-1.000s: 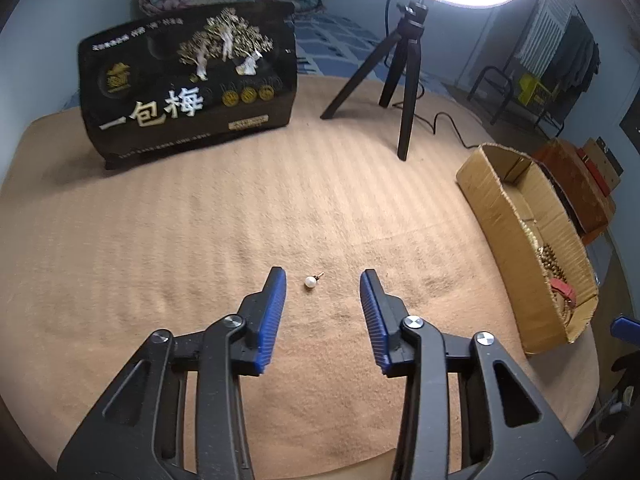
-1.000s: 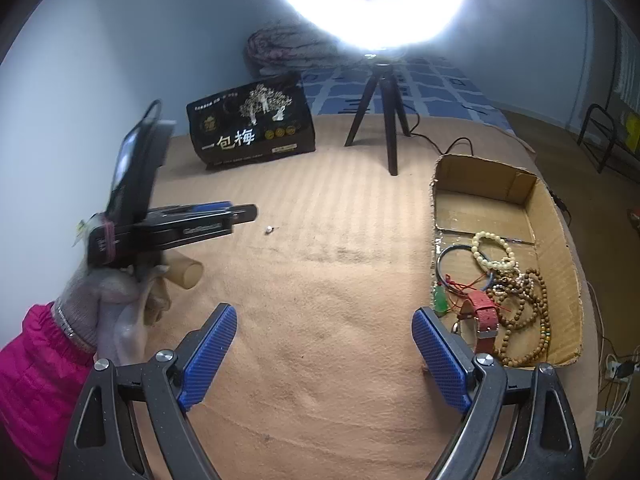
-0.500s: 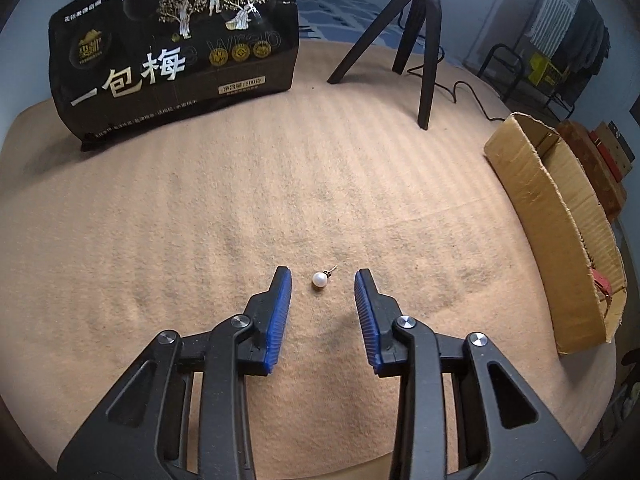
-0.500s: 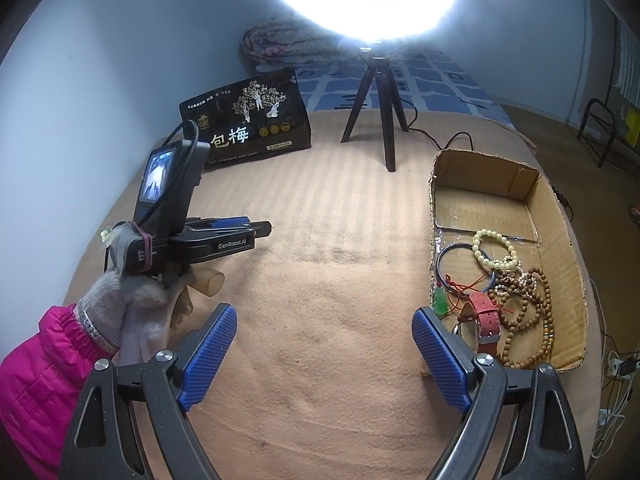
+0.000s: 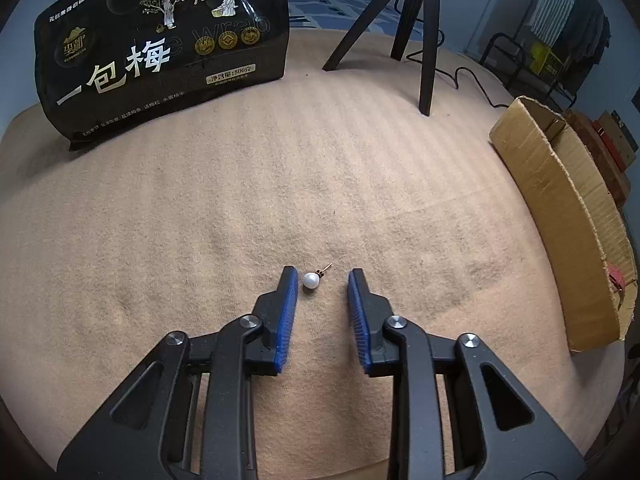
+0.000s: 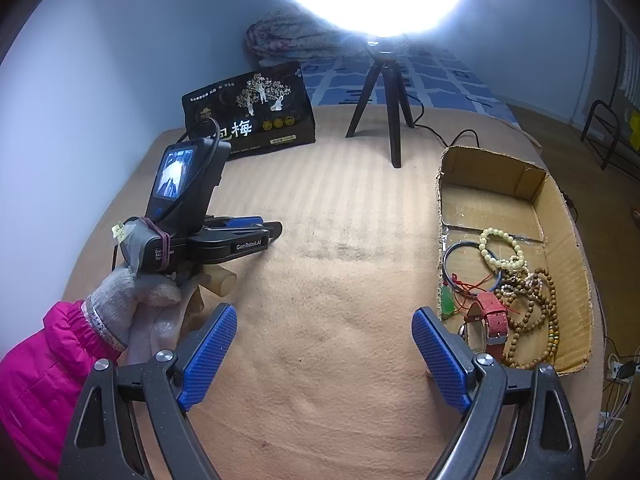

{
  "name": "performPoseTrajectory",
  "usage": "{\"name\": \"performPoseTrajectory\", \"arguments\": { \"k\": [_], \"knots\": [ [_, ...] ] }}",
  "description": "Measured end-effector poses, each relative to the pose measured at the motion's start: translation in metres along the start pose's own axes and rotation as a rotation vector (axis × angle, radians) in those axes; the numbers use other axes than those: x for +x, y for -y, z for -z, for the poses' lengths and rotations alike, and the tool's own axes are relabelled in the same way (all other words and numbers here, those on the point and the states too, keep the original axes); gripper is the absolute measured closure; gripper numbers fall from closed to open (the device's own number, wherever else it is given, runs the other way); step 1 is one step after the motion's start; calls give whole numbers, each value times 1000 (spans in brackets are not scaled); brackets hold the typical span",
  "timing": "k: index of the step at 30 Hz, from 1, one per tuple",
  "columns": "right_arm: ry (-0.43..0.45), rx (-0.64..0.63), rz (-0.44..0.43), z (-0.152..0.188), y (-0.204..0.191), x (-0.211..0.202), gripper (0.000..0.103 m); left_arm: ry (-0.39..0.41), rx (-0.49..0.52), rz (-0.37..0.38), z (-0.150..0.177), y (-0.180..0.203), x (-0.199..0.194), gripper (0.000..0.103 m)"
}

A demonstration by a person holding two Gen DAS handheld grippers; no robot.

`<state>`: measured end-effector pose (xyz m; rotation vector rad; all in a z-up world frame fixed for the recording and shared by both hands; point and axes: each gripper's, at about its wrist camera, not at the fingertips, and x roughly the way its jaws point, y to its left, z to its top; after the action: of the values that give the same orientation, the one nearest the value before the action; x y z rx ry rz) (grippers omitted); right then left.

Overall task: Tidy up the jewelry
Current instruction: 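Close the left tool on the pearl earring, then carry the pearl earring in the left tool over the cardboard box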

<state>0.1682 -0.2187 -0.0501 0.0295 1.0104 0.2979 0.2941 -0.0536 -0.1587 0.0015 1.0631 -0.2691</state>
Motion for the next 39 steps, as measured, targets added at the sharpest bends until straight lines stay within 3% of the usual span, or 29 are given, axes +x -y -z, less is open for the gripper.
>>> {"name": "performPoseTrajectory", "arguments": {
  "k": [8, 29, 39],
  "knots": [
    [-6, -5, 9, 1, 1, 2, 12, 7, 8, -18, 0, -1, 4, 94],
    [-3, -27, 37, 4, -1, 3, 12, 41, -16, -3, 2, -9, -18, 94],
    [22, -25, 65, 8, 2, -12, 12, 113, 19, 61, -6, 24, -55, 94]
  ]
}}
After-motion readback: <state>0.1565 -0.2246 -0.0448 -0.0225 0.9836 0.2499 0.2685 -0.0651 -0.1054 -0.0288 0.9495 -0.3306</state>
